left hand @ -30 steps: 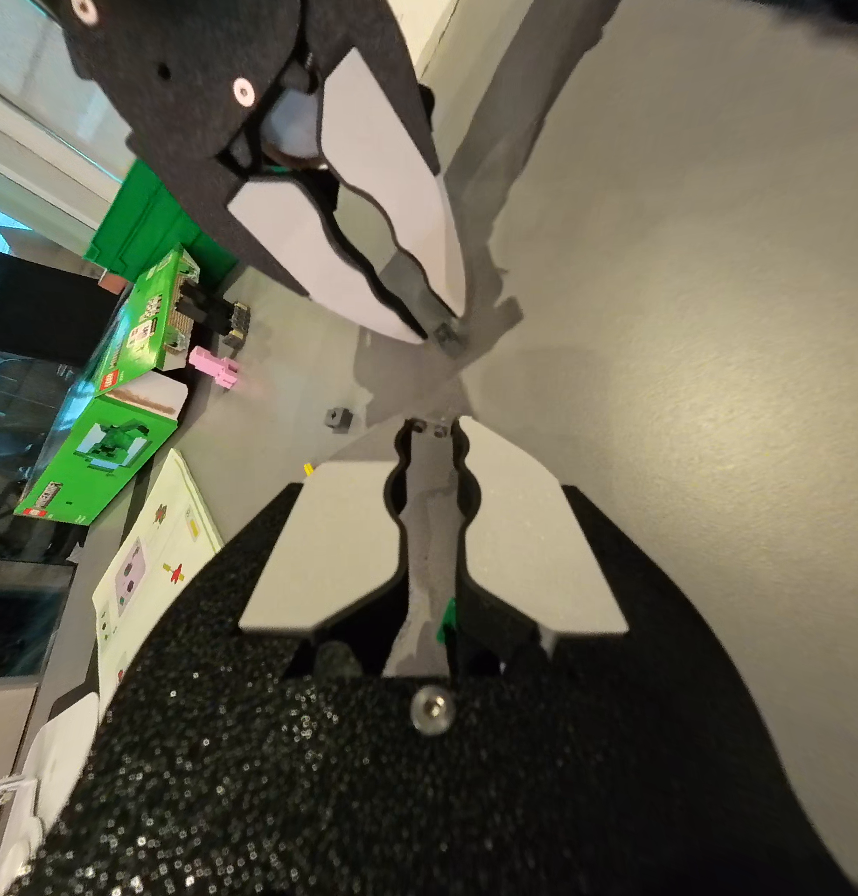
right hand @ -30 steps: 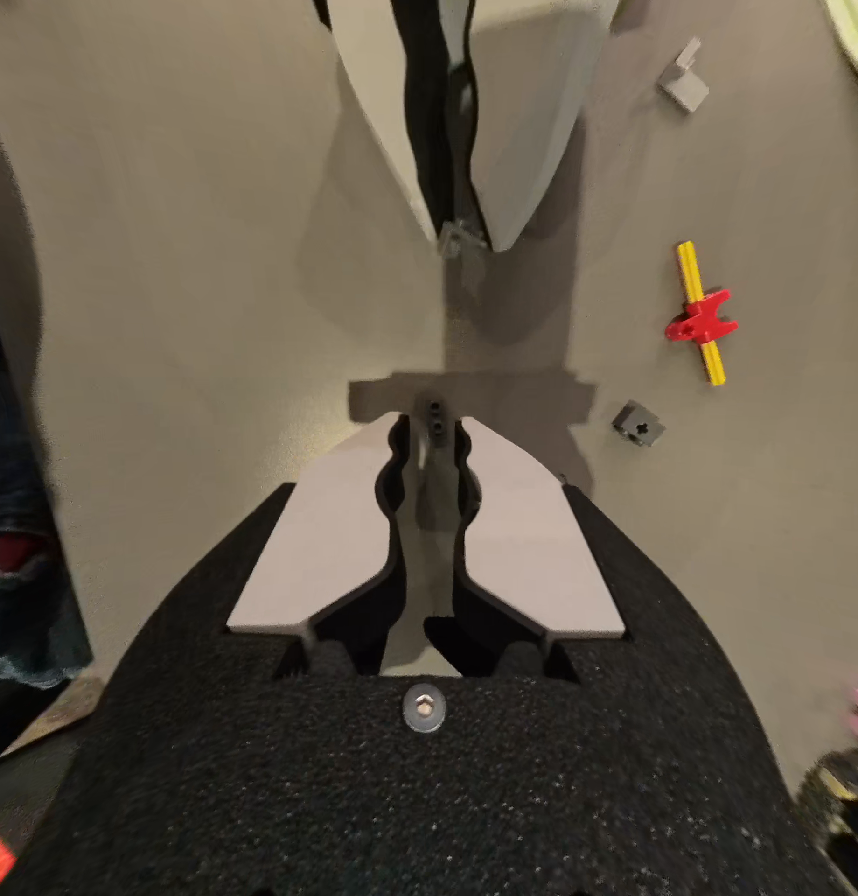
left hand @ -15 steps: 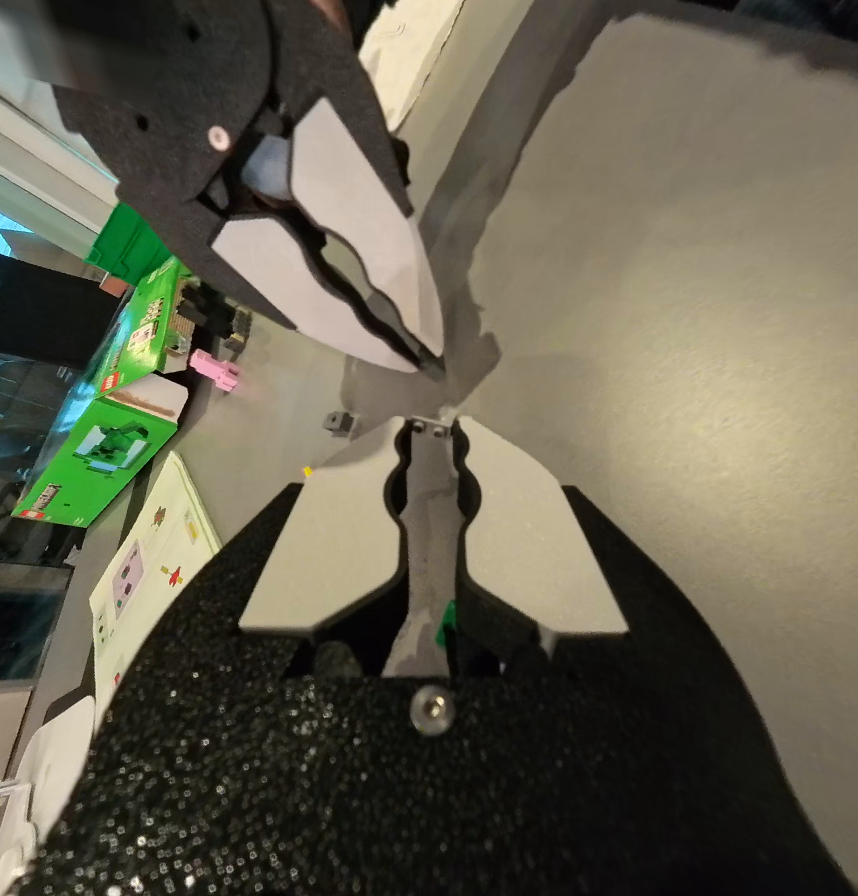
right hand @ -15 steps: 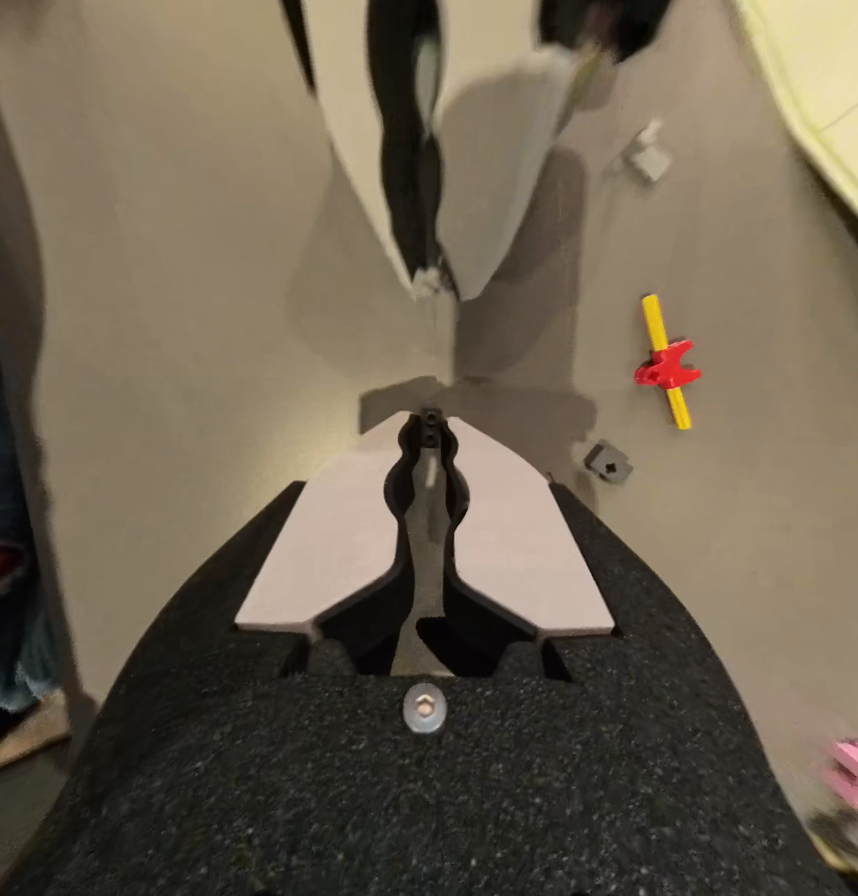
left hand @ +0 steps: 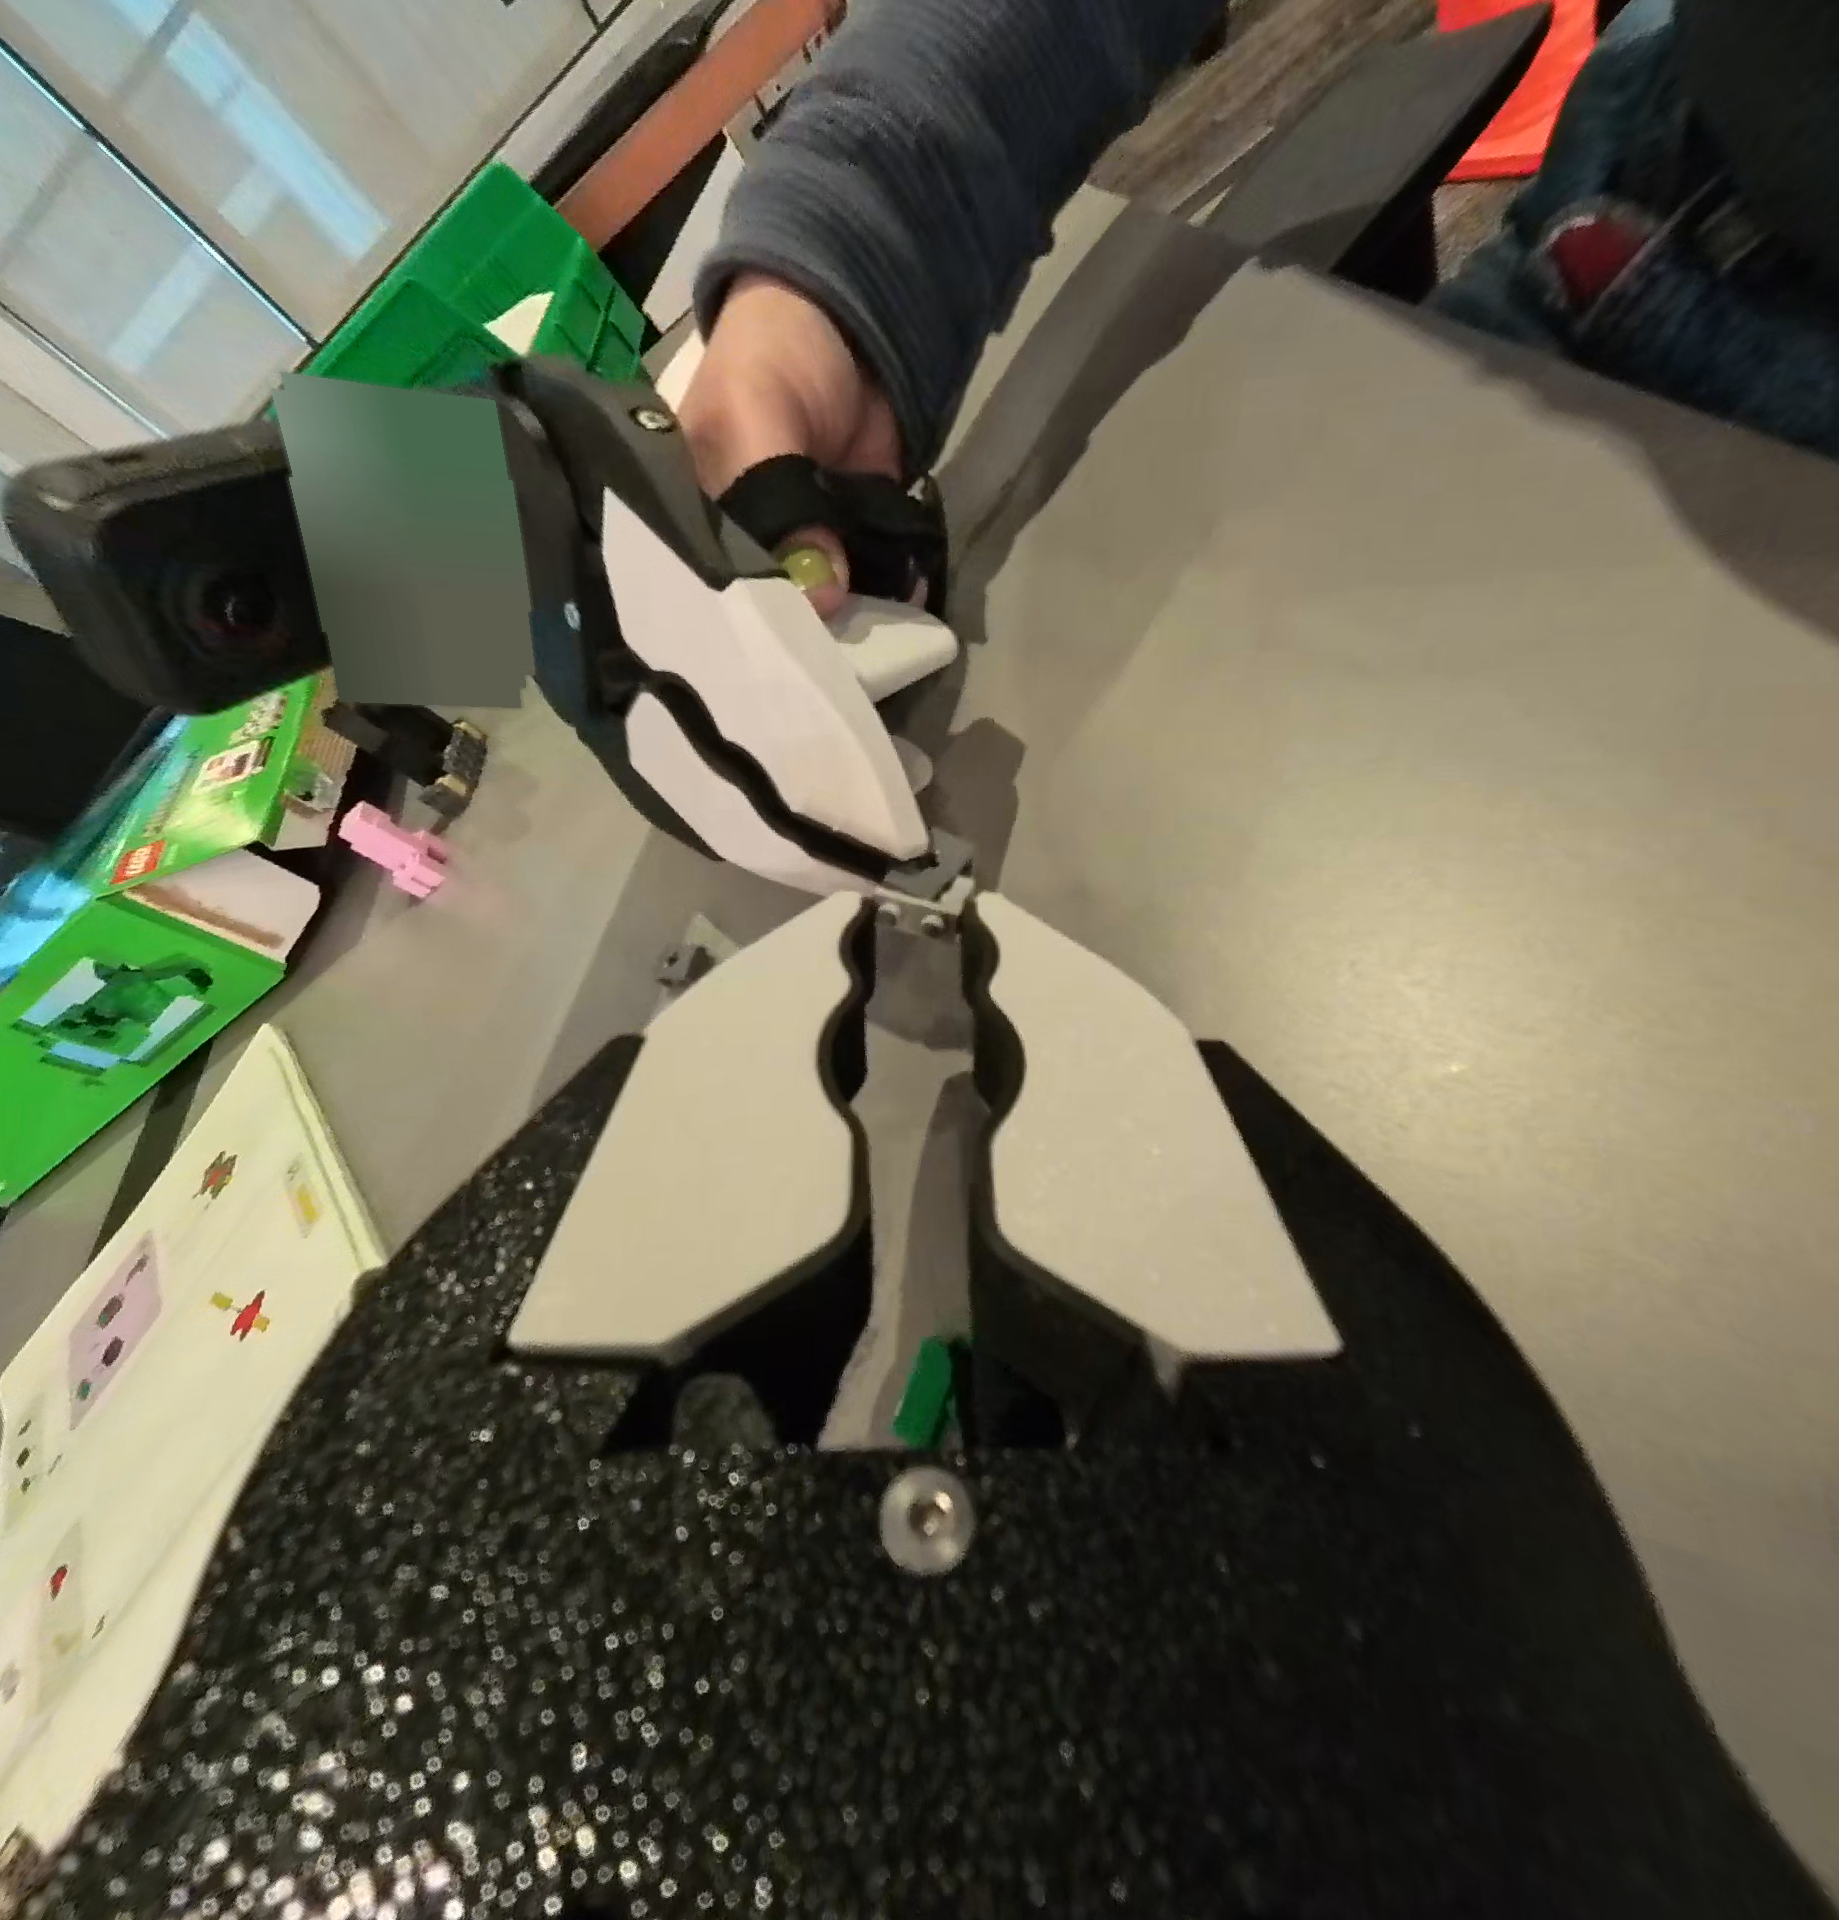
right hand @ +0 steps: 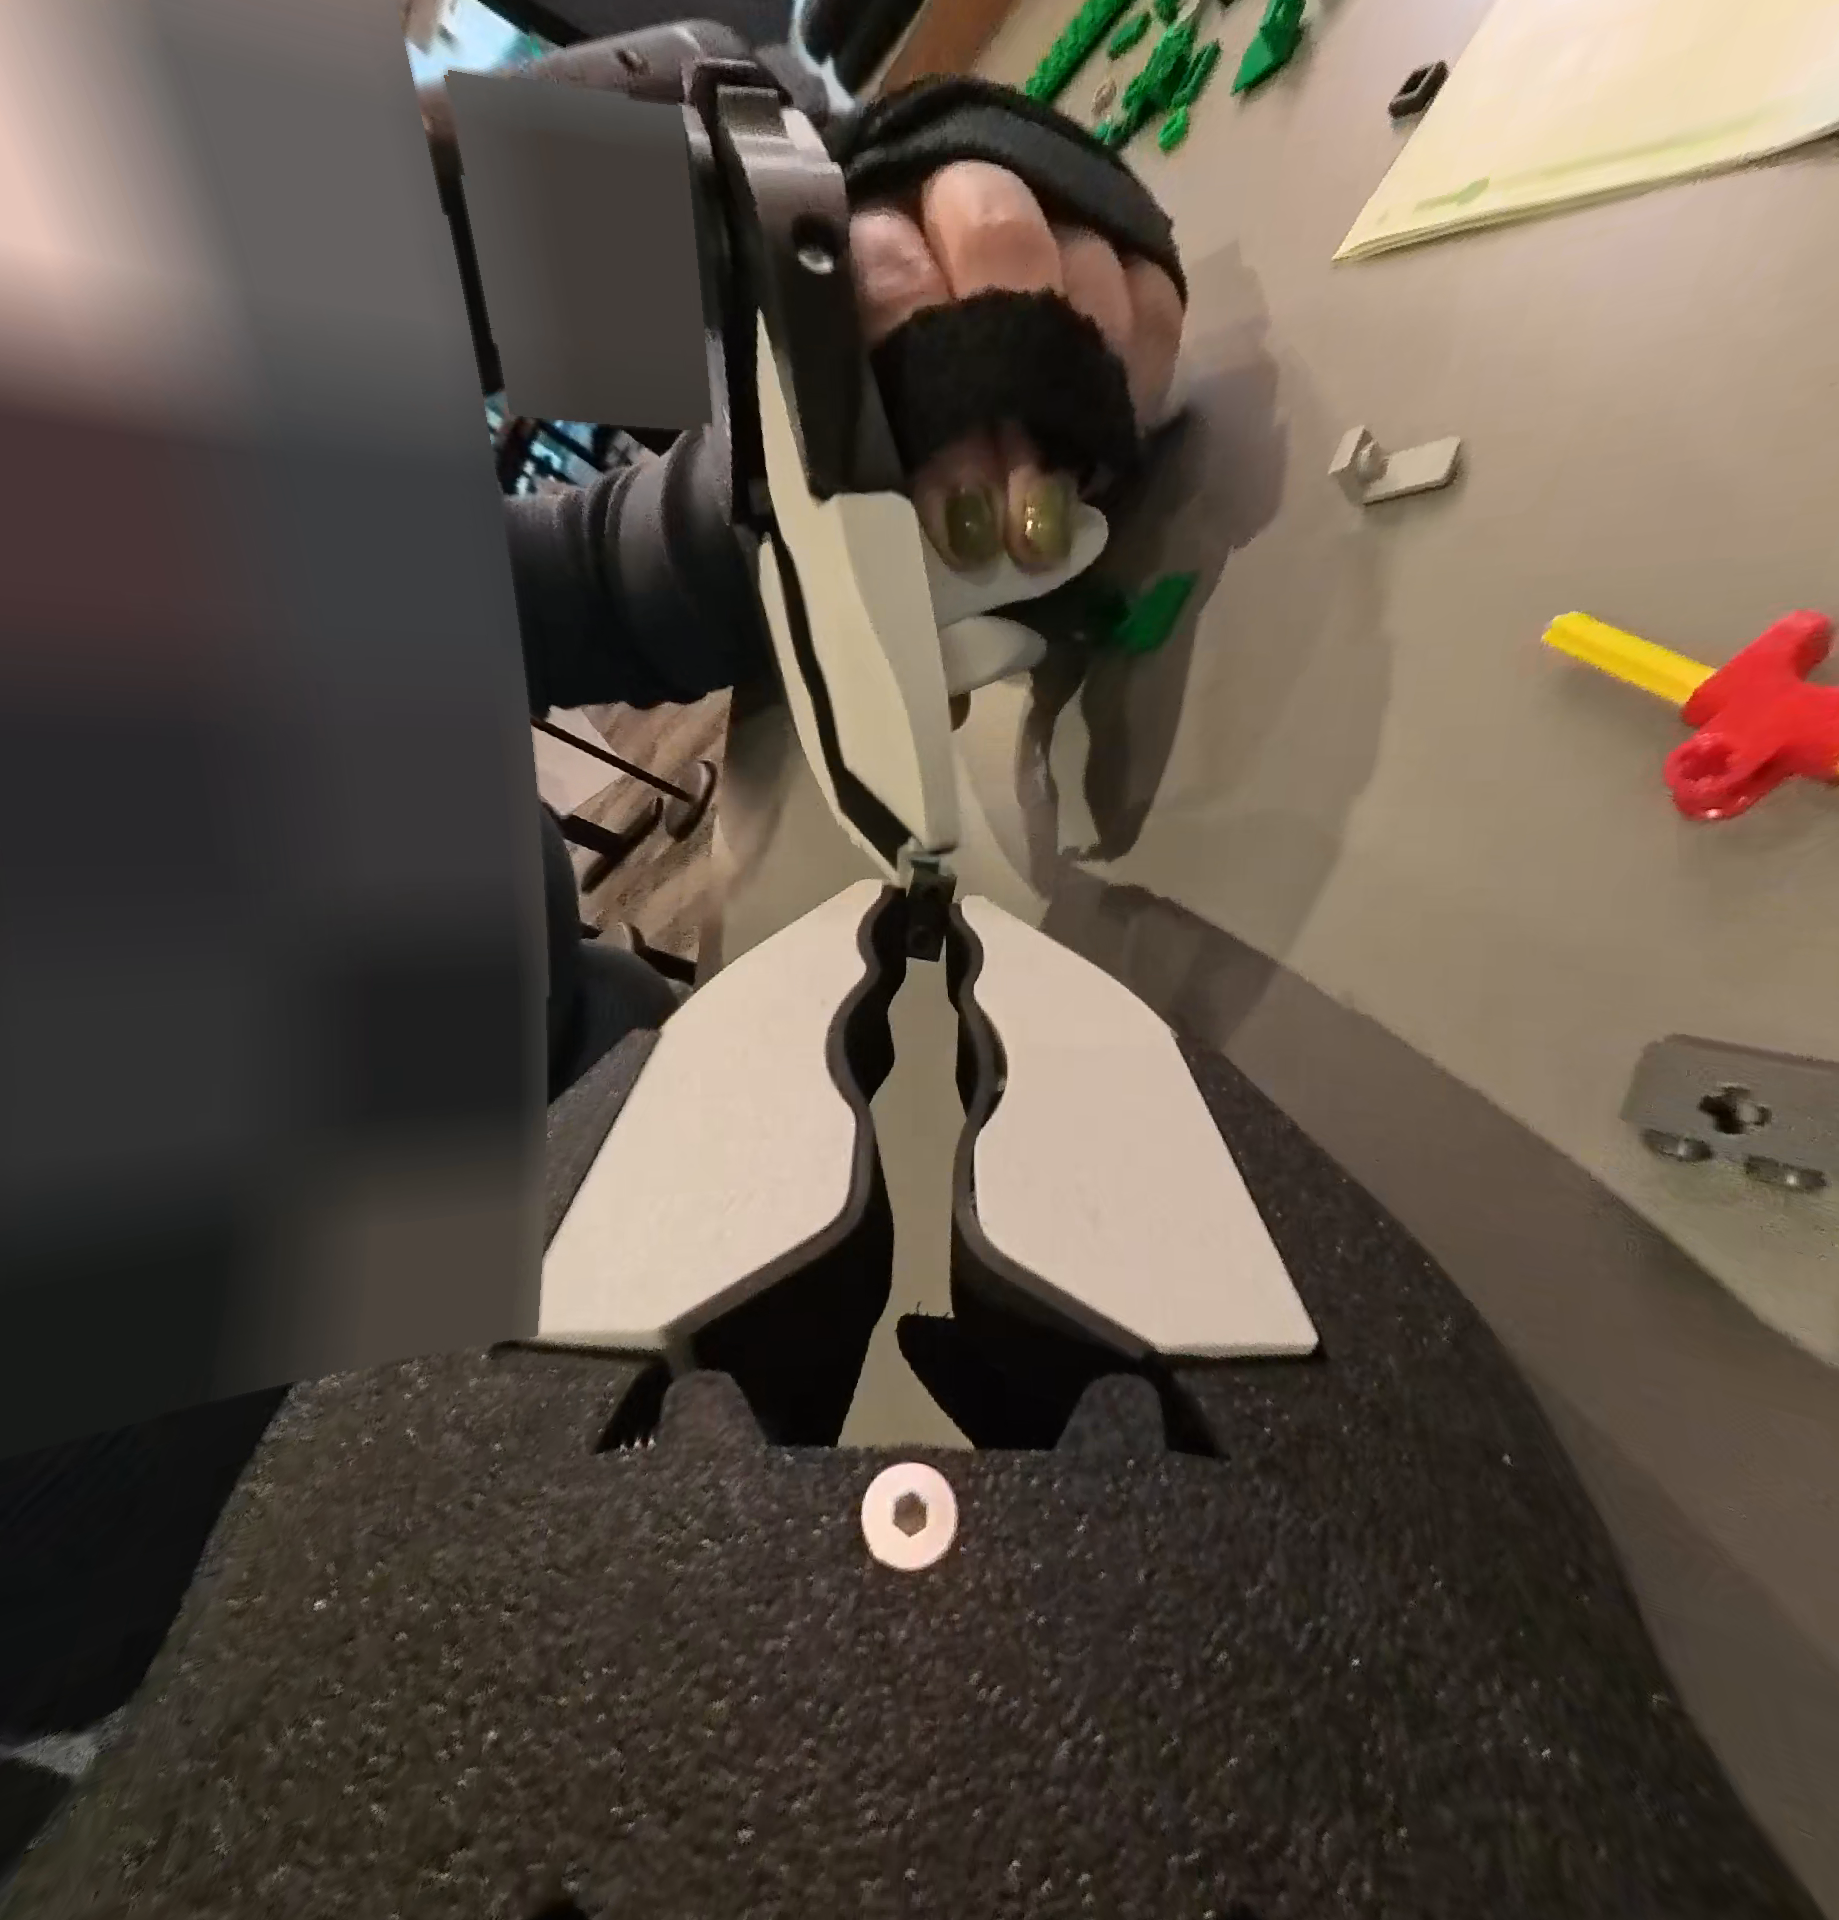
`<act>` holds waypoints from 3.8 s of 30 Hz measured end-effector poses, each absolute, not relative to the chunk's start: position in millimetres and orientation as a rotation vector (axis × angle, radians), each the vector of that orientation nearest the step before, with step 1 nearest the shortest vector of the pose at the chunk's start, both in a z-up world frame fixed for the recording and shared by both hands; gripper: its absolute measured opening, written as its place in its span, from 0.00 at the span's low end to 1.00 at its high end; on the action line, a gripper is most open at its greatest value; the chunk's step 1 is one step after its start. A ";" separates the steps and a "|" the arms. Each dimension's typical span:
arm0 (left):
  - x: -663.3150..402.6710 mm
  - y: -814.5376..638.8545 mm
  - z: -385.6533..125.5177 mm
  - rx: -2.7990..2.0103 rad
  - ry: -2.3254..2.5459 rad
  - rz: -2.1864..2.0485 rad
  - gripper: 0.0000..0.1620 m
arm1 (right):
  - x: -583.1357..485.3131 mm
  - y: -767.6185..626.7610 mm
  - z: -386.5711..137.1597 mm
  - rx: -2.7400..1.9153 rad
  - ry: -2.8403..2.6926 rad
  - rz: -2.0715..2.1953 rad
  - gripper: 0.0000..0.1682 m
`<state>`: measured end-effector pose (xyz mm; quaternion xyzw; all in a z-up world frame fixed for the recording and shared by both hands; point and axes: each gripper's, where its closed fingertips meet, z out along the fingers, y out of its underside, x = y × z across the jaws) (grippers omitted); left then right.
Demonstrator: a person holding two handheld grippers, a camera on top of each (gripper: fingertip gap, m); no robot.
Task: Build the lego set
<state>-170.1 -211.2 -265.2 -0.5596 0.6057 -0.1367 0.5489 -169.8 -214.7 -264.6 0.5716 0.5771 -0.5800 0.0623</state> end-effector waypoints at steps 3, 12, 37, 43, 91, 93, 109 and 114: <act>-168.0 -213.4 -265.9 -1.320 1.447 -0.339 0.09 | -168.6 -217.2 -264.4 1.712 1.729 -1.761 0.04; -164.7 -217.6 -269.1 -1.316 1.482 -0.358 0.09 | -167.7 -220.8 -267.9 1.710 1.695 -1.750 0.04; -161.6 -216.2 -269.8 -1.355 1.473 -0.383 0.09 | -166.0 -219.7 -269.2 1.834 1.908 -1.809 0.04; -161.8 -215.8 -271.6 -1.354 1.484 -0.371 0.09 | -166.1 -219.6 -271.0 1.848 1.943 -1.791 0.04; -214.5 -206.4 -288.7 -1.795 1.170 -0.137 0.10 | -183.2 -168.3 -267.7 2.144 2.530 -1.663 0.20; -213.4 -206.6 -290.2 -1.798 1.181 -0.130 0.10 | -183.0 -168.6 -267.4 2.138 2.524 -1.670 0.20; -275.9 -206.7 -253.7 -1.665 0.921 0.115 0.10 | -210.7 -198.6 -266.5 1.784 2.681 -1.540 0.12; -313.6 -201.7 -242.4 -1.679 0.737 0.199 0.10 | -234.4 -207.4 -290.6 1.733 2.857 -1.207 0.05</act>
